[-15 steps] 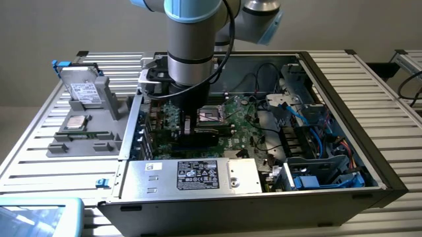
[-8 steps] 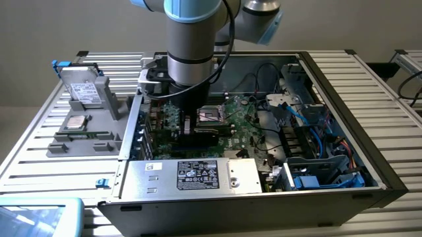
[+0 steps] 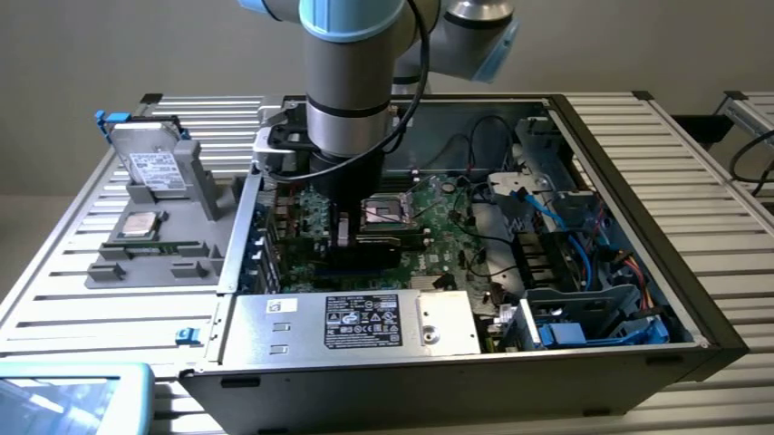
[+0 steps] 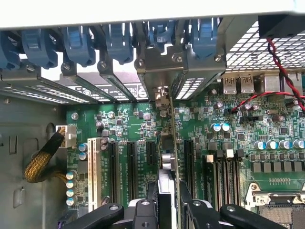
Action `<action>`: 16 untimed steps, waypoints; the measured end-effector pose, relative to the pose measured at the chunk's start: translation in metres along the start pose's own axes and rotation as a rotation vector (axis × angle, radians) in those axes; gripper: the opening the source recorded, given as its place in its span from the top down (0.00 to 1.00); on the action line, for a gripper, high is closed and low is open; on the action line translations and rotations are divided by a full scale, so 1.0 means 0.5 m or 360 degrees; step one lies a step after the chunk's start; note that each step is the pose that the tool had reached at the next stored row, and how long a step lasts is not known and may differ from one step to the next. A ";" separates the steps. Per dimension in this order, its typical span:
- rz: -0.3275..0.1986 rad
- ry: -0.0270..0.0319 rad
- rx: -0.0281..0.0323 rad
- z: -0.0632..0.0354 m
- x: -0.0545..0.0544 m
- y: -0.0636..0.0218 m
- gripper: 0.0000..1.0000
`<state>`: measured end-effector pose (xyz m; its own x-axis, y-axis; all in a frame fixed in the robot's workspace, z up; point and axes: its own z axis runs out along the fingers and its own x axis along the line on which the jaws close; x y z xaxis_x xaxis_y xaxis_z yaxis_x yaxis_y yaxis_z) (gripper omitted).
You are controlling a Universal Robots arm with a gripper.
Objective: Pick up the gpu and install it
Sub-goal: 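Insert the gpu into the slot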
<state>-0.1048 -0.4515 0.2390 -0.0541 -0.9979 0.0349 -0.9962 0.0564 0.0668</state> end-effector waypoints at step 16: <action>0.0003 -0.00093 0.00003 -0.001 0.004 0.001 0.72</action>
<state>-0.1056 -0.4532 0.2394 -0.0566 -0.9980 0.0292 -0.9961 0.0585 0.0666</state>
